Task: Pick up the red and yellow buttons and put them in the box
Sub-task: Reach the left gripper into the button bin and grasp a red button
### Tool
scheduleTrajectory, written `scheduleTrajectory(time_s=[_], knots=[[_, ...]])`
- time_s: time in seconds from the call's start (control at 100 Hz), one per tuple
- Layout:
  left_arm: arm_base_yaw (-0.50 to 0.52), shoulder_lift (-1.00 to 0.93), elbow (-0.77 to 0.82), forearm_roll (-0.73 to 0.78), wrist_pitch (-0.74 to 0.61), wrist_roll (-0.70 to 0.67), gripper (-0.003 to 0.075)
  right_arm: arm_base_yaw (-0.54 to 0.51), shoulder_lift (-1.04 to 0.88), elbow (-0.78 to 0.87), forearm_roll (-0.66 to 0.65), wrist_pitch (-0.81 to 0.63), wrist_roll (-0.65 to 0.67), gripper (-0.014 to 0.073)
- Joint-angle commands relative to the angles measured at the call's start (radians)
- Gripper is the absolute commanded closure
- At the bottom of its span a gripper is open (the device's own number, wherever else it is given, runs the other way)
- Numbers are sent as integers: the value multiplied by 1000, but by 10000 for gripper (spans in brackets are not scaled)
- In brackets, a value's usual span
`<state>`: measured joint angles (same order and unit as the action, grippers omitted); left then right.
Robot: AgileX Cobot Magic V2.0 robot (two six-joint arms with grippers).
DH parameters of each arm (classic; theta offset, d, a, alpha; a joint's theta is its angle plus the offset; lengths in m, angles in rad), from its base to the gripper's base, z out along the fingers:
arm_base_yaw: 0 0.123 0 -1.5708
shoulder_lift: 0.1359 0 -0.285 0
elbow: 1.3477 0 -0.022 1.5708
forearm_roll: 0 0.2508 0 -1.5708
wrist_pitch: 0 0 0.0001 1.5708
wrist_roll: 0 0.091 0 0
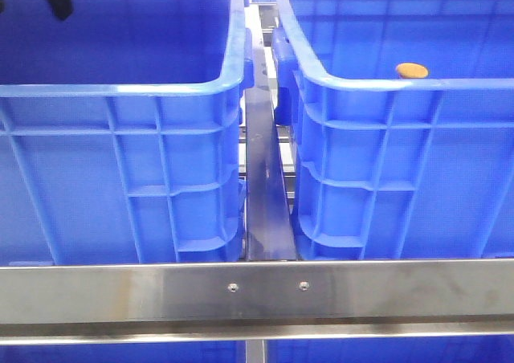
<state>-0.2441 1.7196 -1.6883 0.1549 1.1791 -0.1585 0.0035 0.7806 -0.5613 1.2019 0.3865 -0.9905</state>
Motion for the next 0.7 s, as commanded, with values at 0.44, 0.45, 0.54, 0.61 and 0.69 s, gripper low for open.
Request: scheduleTrajectory(time_s=[0.44,0.45,0.54,0.61,0.69], knots=[[18,121,-33,37,-57,-149,219,-1,-8,-27,31,-10,-8,663],[18,123,-33,37,-57,-149,219,-1,-8,-27,31,-10,-8,663],[18,149,-33,37,-56,-149,219,-1,-8,-27,31,-9,-8,663],[18,166,-33,37,-68,-149,219,-1,-8,-27,31,-9,-8,663],[18,176,-33,37,-89,-149,227,-1,-8,-27,31,-8,-8,663]])
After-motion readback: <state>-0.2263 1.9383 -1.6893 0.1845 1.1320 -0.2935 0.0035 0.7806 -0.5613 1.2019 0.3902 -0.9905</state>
